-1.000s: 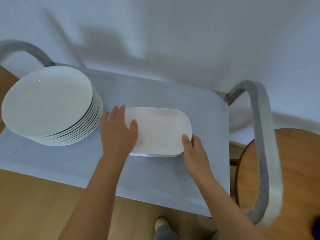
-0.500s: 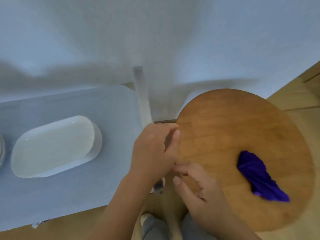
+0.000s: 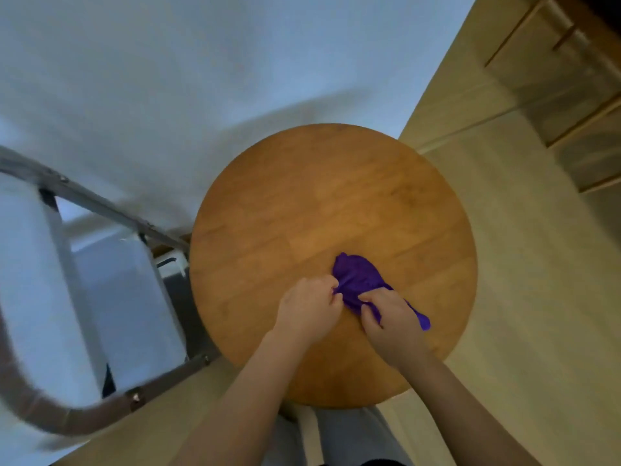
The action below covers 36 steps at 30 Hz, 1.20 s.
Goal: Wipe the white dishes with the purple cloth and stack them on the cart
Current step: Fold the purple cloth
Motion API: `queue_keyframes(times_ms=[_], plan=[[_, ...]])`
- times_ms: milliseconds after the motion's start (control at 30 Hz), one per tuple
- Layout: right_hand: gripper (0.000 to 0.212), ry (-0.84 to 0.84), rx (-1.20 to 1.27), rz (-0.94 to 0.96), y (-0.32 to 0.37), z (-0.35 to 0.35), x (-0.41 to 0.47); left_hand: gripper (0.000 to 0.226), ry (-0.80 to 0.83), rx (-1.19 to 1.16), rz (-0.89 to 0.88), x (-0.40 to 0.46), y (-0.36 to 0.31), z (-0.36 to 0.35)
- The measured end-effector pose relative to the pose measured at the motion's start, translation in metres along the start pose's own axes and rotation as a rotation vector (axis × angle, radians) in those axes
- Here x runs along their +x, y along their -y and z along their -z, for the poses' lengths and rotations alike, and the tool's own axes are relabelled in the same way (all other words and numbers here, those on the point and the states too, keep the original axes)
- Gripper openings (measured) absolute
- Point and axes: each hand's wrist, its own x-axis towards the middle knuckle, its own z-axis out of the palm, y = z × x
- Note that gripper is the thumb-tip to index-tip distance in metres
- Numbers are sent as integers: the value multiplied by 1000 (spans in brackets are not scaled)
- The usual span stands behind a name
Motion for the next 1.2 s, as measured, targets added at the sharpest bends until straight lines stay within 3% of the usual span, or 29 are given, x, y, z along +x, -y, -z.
queue_keyframes(times_ms=[167,333,433,500,567,633,733,833,1000,1133,1200], plan=[[27,41,-46,-77,-48,-14,13,47,27,-50,117,33,-3,-48],[58,137,-121,-244,-70,-35,24,73,132,-97,160,50,-9,-79],[63,179,-49,-306,-74,-38,31,39,17,-230,224,57,-10,-79],[58,209,35,-343,-74,-33,35,10,-10,-197,195,54,-8,-72],[39,272,50,-309,-70,-26,38,8,11,-216,162,47,-1,-65],[18,296,126,-279,-62,-16,40,15,57,-386,186,34,1,-52],[32,317,239,-190,-38,5,37,24,62,-687,226,6,2,-21],[44,389,334,-8,2,28,27,29,-42,-782,117,-31,4,23],[35,614,419,135,91,65,7,17,-265,-944,-46,-95,13,99],[17,451,716,177,164,79,-12,17,-399,-1093,-55,-146,34,148],[22,418,754,227,204,84,-22,20,-408,-1104,-54,-172,48,171]])
